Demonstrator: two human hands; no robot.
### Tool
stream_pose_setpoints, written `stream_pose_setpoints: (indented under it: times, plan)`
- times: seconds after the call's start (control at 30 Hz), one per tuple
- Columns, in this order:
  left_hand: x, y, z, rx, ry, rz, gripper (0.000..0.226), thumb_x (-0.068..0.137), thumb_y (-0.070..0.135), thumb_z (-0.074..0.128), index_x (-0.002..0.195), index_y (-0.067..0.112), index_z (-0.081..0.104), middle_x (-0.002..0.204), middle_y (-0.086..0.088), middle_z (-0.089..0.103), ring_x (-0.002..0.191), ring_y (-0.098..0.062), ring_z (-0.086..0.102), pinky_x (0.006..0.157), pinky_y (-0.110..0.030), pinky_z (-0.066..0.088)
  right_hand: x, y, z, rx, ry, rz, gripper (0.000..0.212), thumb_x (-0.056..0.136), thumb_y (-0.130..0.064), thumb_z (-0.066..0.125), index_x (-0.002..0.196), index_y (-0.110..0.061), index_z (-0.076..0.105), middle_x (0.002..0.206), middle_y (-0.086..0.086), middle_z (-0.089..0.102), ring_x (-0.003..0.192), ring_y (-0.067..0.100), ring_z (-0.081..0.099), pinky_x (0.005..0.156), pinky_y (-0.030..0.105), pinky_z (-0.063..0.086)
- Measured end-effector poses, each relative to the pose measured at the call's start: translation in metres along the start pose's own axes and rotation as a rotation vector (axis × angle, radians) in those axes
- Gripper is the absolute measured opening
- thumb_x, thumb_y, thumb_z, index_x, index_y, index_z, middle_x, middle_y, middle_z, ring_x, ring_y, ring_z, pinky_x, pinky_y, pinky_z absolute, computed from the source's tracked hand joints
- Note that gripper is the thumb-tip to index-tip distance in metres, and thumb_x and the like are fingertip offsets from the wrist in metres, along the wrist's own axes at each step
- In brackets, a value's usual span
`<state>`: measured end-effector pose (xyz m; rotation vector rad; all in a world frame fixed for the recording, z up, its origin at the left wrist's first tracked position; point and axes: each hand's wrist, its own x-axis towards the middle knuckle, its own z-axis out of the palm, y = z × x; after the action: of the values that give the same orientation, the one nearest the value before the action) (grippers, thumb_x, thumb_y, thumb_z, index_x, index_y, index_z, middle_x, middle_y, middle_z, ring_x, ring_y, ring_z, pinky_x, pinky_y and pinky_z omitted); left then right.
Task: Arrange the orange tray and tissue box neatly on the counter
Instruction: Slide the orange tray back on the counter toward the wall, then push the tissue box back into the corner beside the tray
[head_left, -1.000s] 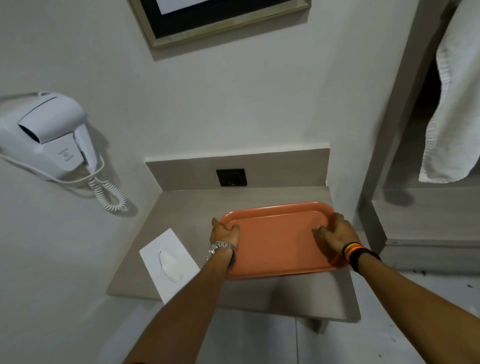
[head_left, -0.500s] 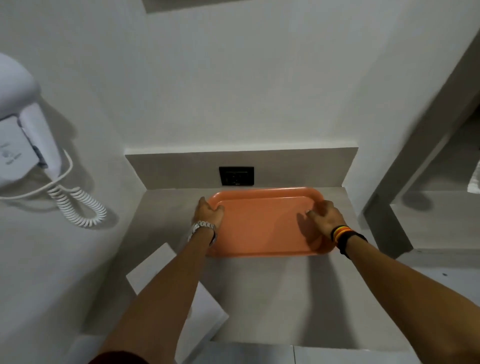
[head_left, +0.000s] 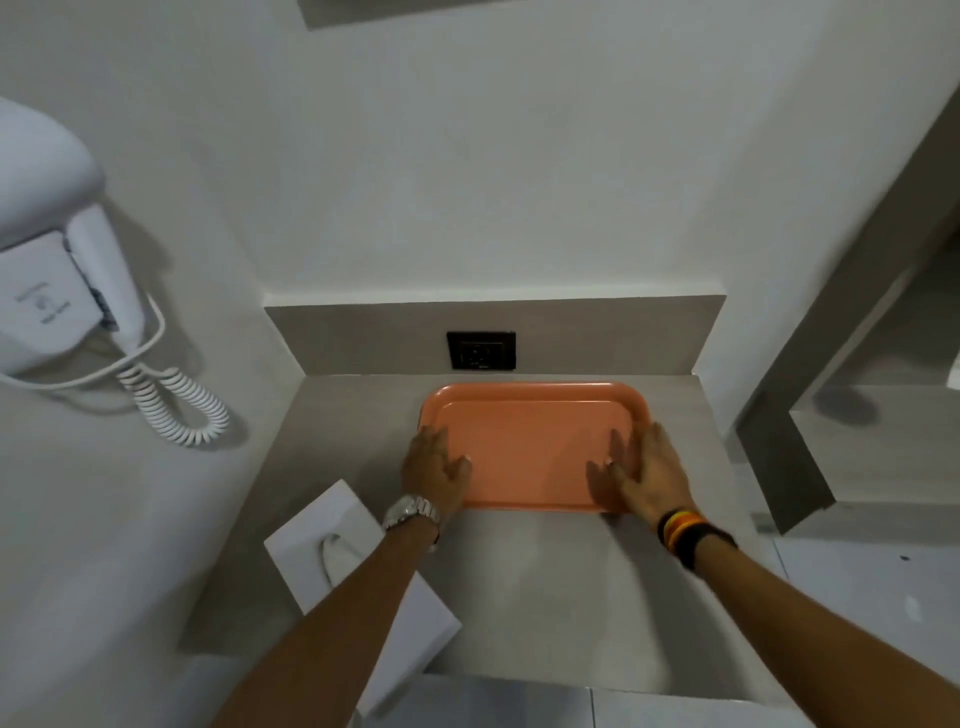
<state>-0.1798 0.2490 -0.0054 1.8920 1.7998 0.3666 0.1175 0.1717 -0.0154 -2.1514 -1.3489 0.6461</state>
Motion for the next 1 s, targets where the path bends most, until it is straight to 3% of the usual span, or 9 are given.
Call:
stream_pose_setpoints:
  times: [0.1, 0.2, 0.4, 0.77, 1.0]
  plan:
    - [-0.041, 0.012, 0.025, 0.208, -0.068, 0.053, 0.081, 0.091, 0.055, 0.028, 0.161, 0.015, 0.014, 0.170, -0.011, 0.003, 0.157, -0.029, 0.000, 0.128, -0.044, 0.002, -0.055, 0.004, 0.017, -0.192, -0.022, -0.262, 0.081, 0.094, -0.056, 0.044, 0.159, -0.016, 0.019, 0.168, 0.013, 0.014, 0.155, 0.030, 0.014, 0.125, 0.053, 0.011]
    - [-0.081, 0.024, 0.053, 0.262, -0.081, 0.035, 0.077, 0.100, 0.048, 0.030, 0.161, 0.013, 0.000, 0.170, -0.009, -0.009, 0.157, -0.028, -0.007, 0.127, -0.045, -0.001, -0.097, 0.009, 0.040, -0.318, -0.071, -0.378, 0.077, 0.097, -0.051, 0.039, 0.161, -0.018, 0.010, 0.170, 0.008, 0.004, 0.157, 0.024, 0.001, 0.124, 0.050, -0.003]
    - [-0.106, 0.025, 0.071, 0.338, -0.095, 0.011, 0.074, 0.103, 0.037, 0.031, 0.160, 0.008, -0.007, 0.169, -0.011, -0.014, 0.157, -0.028, -0.008, 0.127, -0.047, 0.000, -0.113, 0.017, 0.058, -0.417, -0.153, -0.280, 0.079, 0.100, -0.045, 0.032, 0.160, -0.015, -0.009, 0.169, 0.007, -0.014, 0.156, 0.023, -0.012, 0.124, 0.058, -0.005]
    - [-0.066, 0.025, 0.059, 0.368, -0.217, 0.028, 0.073, 0.105, 0.042, 0.024, 0.159, 0.012, -0.015, 0.167, -0.005, -0.024, 0.156, -0.023, -0.018, 0.125, -0.051, -0.008, -0.079, 0.010, 0.056, -0.398, -0.202, -0.253, 0.085, 0.099, -0.046, 0.038, 0.159, -0.015, -0.013, 0.168, 0.006, -0.020, 0.155, 0.023, -0.017, 0.122, 0.058, -0.011]
    - [-0.076, 0.015, 0.039, 0.328, -0.080, 0.039, 0.068, 0.105, 0.036, 0.027, 0.161, 0.019, -0.008, 0.169, -0.007, -0.016, 0.157, -0.022, -0.010, 0.126, -0.050, -0.004, -0.080, -0.009, 0.053, -0.345, -0.174, -0.285, 0.081, 0.100, -0.047, 0.036, 0.160, -0.017, -0.009, 0.169, 0.006, -0.015, 0.156, 0.022, -0.013, 0.120, 0.055, -0.016]
